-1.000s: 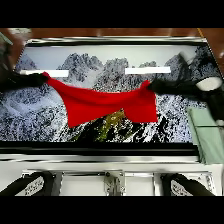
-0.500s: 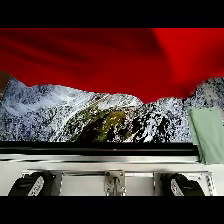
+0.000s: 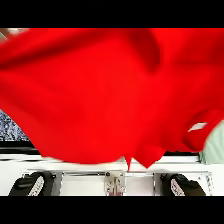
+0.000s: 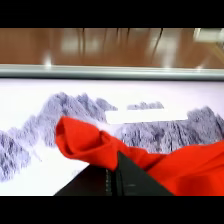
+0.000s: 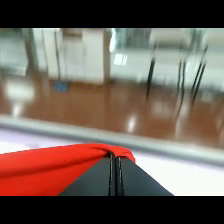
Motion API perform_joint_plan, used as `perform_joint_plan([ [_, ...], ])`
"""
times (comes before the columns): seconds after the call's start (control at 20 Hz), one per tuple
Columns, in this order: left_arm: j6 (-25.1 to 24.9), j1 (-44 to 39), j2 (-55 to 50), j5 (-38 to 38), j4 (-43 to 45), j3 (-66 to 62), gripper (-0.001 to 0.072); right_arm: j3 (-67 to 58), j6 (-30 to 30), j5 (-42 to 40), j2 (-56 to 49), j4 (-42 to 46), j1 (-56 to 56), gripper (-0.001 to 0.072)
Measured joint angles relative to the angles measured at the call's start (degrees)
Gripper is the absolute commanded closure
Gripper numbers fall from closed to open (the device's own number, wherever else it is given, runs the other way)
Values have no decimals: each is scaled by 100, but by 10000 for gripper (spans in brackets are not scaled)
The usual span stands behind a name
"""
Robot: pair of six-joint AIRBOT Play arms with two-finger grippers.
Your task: Fold the shirts.
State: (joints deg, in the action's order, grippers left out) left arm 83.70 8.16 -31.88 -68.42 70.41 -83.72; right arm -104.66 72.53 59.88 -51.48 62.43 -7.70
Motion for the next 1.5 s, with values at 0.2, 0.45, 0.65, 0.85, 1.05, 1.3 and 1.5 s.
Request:
perform_joint_plan([
  [0.2,48,-2,-461,-26,94,1449,663,581,297,868,-1270,151,31,657],
  [0.45,173,-2,-2009,1200,109,2540,663,1185,535,-575,-3134,24,402,656],
  [0.65,271,0,-3615,2092,-251,2544,658,1296,726,-2061,-4186,-284,774,656],
  [0.85,293,13,-4747,2341,-957,2474,101,1327,1093,-2275,-4690,-444,1040,273],
  [1.05,2,409,-5119,1572,-1189,2011,98,1327,1123,-1873,-4546,-496,994,129],
  [1.3,-363,1600,-5182,-426,-662,1445,98,1353,1029,116,-3950,557,162,132],
  [1.5,-643,2221,-5195,-1051,-715,2210,98,1803,859,1746,-3818,382,-625,131],
])
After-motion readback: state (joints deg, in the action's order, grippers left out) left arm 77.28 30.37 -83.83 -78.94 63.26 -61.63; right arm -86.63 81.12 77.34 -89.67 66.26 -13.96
